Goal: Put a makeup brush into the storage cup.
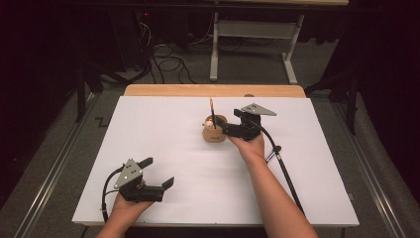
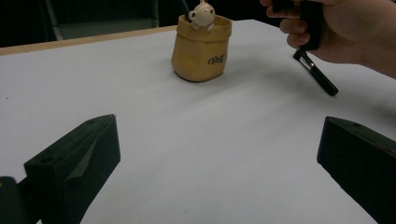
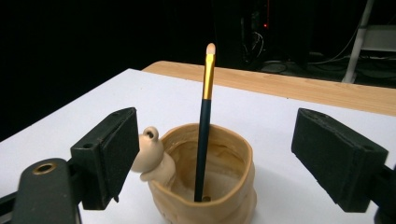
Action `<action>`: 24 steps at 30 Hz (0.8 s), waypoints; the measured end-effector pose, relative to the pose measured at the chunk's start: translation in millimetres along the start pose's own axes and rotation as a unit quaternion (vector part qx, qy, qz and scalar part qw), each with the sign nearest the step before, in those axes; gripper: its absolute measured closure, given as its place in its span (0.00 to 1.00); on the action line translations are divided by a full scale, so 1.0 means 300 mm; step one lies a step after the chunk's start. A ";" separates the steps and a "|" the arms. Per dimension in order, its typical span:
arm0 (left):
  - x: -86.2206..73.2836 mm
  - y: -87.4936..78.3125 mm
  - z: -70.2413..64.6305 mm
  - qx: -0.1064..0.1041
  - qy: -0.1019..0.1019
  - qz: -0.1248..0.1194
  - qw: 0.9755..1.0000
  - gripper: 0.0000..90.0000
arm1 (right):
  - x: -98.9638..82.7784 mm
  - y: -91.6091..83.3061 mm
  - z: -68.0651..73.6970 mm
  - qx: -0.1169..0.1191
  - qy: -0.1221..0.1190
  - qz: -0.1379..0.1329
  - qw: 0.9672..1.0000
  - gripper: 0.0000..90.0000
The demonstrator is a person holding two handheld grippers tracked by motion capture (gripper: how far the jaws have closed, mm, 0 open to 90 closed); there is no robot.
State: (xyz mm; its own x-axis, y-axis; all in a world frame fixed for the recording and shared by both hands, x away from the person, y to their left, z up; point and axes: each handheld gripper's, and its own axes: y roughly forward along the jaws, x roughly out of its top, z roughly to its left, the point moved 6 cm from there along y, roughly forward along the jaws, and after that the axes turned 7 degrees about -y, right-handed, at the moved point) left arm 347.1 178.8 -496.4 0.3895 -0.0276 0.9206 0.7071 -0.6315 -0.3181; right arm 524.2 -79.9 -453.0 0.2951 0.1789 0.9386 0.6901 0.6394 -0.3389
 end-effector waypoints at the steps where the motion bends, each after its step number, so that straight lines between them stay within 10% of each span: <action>1: 0.000 0.001 -0.001 0.000 0.001 0.000 1.000 0.00 | -0.001 -0.007 0.001 0.000 -0.002 -0.002 1.000 0.17; 24: 0.004 0.001 0.007 0.005 -0.001 -0.003 1.000 0.00 | -0.061 -0.219 0.043 0.003 -0.029 -0.017 0.999 0.06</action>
State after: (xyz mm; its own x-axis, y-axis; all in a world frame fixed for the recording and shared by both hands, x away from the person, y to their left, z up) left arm 349.1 180.2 -496.0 0.3866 -0.0219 0.9220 0.7148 -0.6246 -0.3146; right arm 464.8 -115.5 -447.2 0.2325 0.2001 0.9518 0.6948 0.6507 -0.3065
